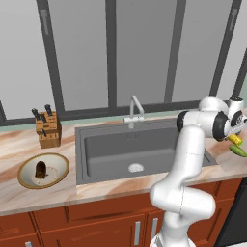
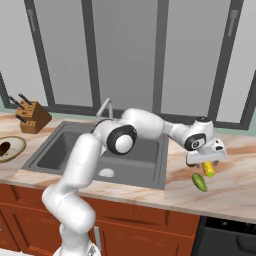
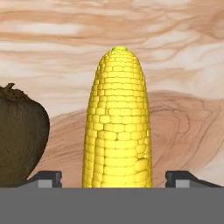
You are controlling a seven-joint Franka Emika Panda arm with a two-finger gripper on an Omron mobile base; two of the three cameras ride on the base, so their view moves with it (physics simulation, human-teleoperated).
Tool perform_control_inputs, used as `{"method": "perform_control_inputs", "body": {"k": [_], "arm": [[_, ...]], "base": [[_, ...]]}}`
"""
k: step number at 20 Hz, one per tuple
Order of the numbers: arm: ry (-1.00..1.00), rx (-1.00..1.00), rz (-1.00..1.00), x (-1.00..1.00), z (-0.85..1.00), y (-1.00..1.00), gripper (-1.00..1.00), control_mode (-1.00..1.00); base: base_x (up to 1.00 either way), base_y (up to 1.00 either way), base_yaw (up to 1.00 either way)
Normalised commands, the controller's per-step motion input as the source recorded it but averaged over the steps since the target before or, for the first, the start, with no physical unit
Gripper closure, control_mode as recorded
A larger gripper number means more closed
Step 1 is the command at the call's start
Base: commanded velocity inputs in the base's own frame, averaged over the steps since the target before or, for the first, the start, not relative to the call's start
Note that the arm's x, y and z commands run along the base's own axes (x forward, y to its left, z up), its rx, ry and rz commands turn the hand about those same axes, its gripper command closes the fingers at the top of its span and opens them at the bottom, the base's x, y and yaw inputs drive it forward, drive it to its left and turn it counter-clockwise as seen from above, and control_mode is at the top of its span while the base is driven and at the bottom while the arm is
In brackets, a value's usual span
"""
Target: There is a mixed pile of frozen fruits and vegetables on the counter. Locate all the frozen vegetables and place the items in a bowl on the counter. Take all the frozen fruits and defrost them in a running sink.
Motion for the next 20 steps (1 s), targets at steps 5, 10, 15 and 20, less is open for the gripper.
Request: {"method": "perform_control_inputs", "body": {"k": [5,10,15,20], "arm": [[0.06,0.04,0.0,-0.01,-0.34,0.03,1.0,-1.0],[0.01,-0.12,0.0,-0.18,0.56,0.58,1.0,-1.0],[-0.02,-0.14,0.0,-0.5,0.63,0.8,1.0,-1.0],[-0.08,0.0,-0.03,-0.31,0.14,0.77,1.0,-1.0]], "base": [[0.0,0.0,0.0],[0.0,0.0,0.0],[0.0,0.0,0.0],[0.0,0.0,0.0]]}}
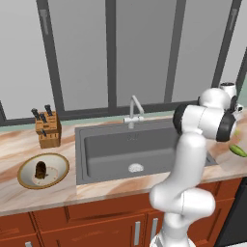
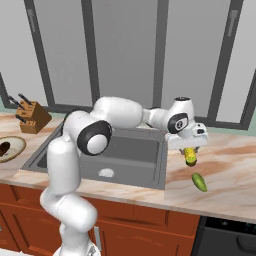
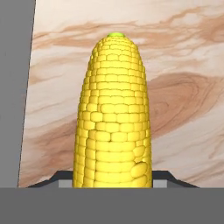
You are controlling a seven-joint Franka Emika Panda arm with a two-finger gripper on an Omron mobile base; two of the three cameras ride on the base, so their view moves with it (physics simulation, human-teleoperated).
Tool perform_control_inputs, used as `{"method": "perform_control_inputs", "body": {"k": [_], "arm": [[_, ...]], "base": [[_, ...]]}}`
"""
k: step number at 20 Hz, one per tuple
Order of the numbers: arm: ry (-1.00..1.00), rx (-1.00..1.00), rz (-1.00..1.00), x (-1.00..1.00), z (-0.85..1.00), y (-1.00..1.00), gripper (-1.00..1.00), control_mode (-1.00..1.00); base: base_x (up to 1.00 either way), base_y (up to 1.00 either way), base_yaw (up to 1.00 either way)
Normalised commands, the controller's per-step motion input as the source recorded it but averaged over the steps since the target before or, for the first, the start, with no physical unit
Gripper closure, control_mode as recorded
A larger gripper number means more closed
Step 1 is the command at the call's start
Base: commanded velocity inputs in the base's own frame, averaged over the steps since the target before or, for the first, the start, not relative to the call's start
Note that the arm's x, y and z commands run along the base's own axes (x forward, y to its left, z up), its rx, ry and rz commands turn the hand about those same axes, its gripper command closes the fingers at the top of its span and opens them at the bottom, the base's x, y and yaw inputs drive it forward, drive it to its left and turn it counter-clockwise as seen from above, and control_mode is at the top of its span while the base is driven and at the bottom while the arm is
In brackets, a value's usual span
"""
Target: There is a mixed pile of frozen fruits and vegetables on the counter. Locate all the frozen vegetables and place the items in a bowl on the counter. Take all the frozen fruits and defrost them in a running sink.
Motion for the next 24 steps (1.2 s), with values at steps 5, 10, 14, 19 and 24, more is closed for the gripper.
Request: {"method": "perform_control_inputs", "body": {"k": [5,10,14,19,24], "arm": [[0.0,0.0,-0.1,-0.21,-0.12,0.63,1.0,-1.0],[-0.01,-0.03,-0.02,-0.2,0.03,0.92,1.0,-1.0],[0.01,-0.01,0.01,-0.12,0.12,0.99,1.0,-1.0],[0.02,0.0,0.06,-0.01,0.0,0.98,1.0,-1.0],[0.0,0.0,0.12,0.0,-0.02,0.99,1.0,-1.0]], "base": [[0.0,0.0,0.0],[0.0,0.0,0.0],[0.0,0.0,0.0],[0.0,0.0,0.0],[0.0,0.0,0.0]]}}
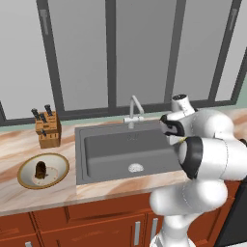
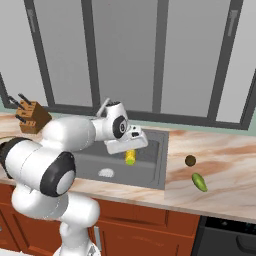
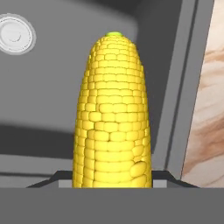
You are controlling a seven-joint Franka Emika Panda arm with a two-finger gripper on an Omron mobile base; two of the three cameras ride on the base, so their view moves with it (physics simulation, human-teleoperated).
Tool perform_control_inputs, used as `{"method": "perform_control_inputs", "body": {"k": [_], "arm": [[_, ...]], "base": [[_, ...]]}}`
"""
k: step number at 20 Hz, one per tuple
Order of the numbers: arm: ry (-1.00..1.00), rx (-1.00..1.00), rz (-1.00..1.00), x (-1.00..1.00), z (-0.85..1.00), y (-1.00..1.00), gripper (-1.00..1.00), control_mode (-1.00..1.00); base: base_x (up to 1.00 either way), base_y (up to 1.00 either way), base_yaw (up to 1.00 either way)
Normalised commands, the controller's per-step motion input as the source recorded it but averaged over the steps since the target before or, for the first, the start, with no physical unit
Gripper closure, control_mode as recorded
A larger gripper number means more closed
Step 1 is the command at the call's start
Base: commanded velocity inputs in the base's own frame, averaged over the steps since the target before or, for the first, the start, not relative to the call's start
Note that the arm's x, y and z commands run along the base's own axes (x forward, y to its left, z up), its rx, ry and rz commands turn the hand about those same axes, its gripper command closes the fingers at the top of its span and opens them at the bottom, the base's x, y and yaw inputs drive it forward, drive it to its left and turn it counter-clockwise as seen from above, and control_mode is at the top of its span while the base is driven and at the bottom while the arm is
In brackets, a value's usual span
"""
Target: There is a mixed pile of frozen fruits and vegetables on the counter. Locate all the frozen vegetables and place the items in a bowl on the counter. Take all the frozen fruits and defrost them in a running sink.
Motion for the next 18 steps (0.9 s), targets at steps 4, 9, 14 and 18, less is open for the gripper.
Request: {"method": "perform_control_inputs", "body": {"k": [4,9,14,18], "arm": [[0.01,-0.01,0.15,0.0,-0.08,0.98,1.0,-1.0],[0.03,0.0,0.18,0.0,-0.14,0.94,1.0,-1.0],[0.07,0.01,0.15,0.0,-0.06,0.88,1.0,-1.0],[0.11,0.08,0.15,0.0,0.0,0.76,1.0,-1.0]], "base": [[0.0,0.0,0.0],[0.0,0.0,0.0],[0.0,0.0,0.0],[0.0,0.0,0.0]]}}
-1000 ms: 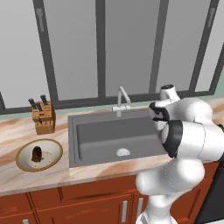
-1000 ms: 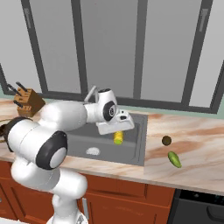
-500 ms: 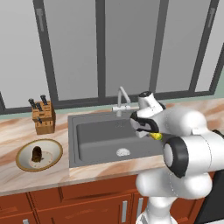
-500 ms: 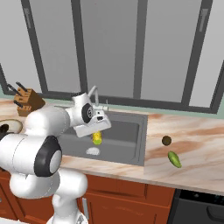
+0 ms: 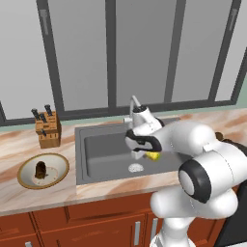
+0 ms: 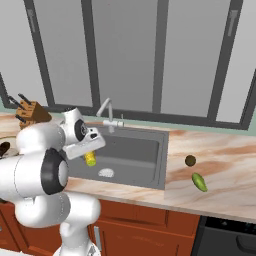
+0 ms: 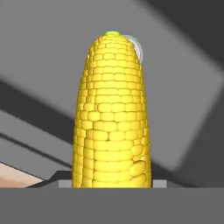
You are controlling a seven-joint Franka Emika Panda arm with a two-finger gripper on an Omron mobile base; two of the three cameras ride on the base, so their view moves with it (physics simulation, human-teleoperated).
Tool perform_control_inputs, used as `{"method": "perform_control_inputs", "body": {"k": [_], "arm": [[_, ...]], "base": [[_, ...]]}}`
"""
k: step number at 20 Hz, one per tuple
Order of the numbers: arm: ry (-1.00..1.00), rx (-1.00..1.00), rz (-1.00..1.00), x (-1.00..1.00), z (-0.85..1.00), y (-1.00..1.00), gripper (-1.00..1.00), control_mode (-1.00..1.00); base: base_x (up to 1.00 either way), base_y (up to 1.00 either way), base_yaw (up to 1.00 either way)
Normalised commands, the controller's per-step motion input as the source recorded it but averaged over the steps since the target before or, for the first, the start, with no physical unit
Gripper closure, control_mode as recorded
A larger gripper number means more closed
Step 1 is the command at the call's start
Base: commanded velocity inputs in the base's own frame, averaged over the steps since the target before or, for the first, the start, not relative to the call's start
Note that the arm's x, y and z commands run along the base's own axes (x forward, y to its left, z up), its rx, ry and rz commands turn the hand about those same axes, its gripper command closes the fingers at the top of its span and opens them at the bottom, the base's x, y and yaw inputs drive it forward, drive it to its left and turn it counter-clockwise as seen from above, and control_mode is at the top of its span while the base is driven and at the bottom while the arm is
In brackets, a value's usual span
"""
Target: There is a mixed pile of frozen fruits and vegetables on the counter. Locate all the frozen vegetables and place the items in a bowl on the counter. Take all the frozen fruits and defrost them in a running sink.
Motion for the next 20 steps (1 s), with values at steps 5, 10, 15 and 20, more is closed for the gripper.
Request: {"method": "perform_control_inputs", "body": {"k": [5,10,15,20], "arm": [[0.11,0.16,0.19,0.0,0.0,0.66,1.0,-1.0],[0.09,0.17,0.17,0.0,0.0,0.69,1.0,-1.0],[0.04,0.08,0.15,-0.03,0.15,0.64,1.0,-1.0],[-0.01,0.01,0.17,-0.08,0.17,0.68,1.0,-1.0]], "base": [[0.0,0.0,0.0],[0.0,0.0,0.0],[0.0,0.0,0.0],[0.0,0.0,0.0]]}}
